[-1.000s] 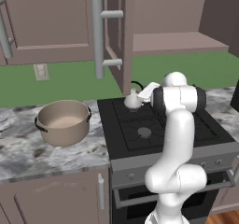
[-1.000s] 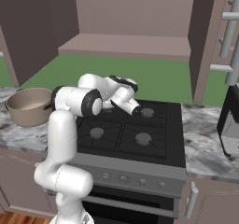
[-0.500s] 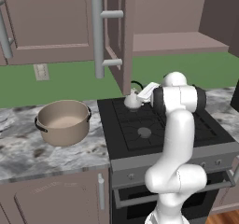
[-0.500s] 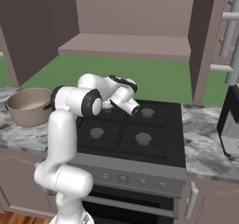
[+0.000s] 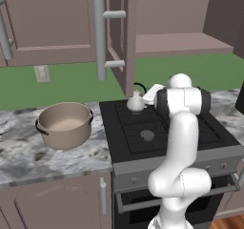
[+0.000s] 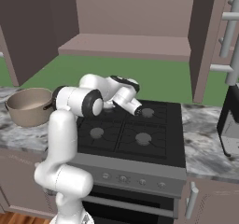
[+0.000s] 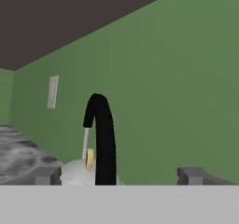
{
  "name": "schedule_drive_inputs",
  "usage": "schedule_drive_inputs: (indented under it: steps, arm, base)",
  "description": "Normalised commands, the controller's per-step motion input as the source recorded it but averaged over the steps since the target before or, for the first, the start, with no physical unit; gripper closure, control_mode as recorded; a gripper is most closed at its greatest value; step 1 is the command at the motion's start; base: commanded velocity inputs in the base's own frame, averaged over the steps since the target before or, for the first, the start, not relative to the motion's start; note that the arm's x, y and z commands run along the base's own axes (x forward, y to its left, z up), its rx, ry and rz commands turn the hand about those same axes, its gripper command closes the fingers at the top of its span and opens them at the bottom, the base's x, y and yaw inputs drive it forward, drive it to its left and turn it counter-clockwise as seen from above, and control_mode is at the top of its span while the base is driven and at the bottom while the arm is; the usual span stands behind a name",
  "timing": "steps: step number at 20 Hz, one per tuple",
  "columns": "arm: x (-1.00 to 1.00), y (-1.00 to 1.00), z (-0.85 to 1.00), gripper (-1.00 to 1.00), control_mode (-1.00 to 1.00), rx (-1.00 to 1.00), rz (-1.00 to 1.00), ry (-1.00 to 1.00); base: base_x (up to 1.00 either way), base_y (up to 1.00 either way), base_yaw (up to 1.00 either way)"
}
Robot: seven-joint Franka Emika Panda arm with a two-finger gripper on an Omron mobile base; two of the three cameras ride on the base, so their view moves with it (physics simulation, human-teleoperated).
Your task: Pick the kettle from the cabinet and place it on a stove burner. Then pick the pot from the counter and place it on another stove burner. Finally, turn both burners on.
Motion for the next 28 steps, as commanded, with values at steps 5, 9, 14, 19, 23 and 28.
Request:
schedule_drive_inputs:
  steps: [5, 9, 14, 19, 23, 28]
  arm:
    - [-0.25, -0.19, 0.0, -1.0, -1.0, 0.0, 0.04, -0.03]
    - [-0.47, -0.16, 0.01, -1.0, -1.0, 0.0, 0.05, -0.08]
    - [-0.56, -0.02, 0.11, -1.0, -1.0, 0.0, 0.05, -0.12]
    - [-0.54, 0.0, 0.27, -1.0, -1.0, -0.03, 0.05, -0.15]
    - [-0.5, 0.0, 0.39, -1.0, -1.0, -0.05, 0.05, -0.17]
    - [-0.49, 0.0, 0.39, -1.0, -1.0, -0.07, 0.04, -0.17]
  base:
    - [0.0, 0.0, 0.0]
    - [0.0, 0.0, 0.0]
    - [0.0, 0.0, 0.0]
    - [0.0, 0.0, 0.0]
    - [0.0, 0.0, 0.0]
    - [0.0, 0.0, 0.0]
